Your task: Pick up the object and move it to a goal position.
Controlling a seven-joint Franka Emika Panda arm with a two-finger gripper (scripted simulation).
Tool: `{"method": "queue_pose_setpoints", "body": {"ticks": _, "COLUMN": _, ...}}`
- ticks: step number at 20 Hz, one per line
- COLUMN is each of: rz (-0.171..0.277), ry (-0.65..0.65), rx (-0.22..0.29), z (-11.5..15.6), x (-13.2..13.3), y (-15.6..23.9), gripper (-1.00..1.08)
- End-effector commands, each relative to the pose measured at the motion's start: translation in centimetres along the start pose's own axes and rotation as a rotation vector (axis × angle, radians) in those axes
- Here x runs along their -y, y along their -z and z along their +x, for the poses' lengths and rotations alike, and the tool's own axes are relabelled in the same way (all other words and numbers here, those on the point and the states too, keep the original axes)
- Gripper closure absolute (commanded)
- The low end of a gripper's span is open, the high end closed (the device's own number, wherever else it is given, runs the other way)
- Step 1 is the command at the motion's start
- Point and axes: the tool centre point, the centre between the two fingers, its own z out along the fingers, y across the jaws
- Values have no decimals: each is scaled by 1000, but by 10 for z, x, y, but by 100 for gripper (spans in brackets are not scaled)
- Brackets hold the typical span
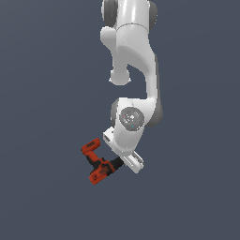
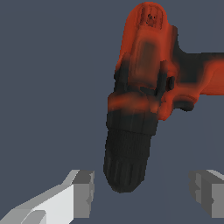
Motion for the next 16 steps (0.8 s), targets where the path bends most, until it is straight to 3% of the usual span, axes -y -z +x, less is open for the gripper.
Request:
{"method": "queue_pose_setpoints", "body": {"ticks": 1, "rz": -6, "ry": -38, "rx": -7, "z": 2, "x": 3, "y": -5, "gripper": -60}}
{"method": "queue_pose_setpoints", "body": {"ticks": 16, "rz": -15, "ry": -94, "rx": -17, "z": 4, "x": 7, "y": -20, "gripper": -60}}
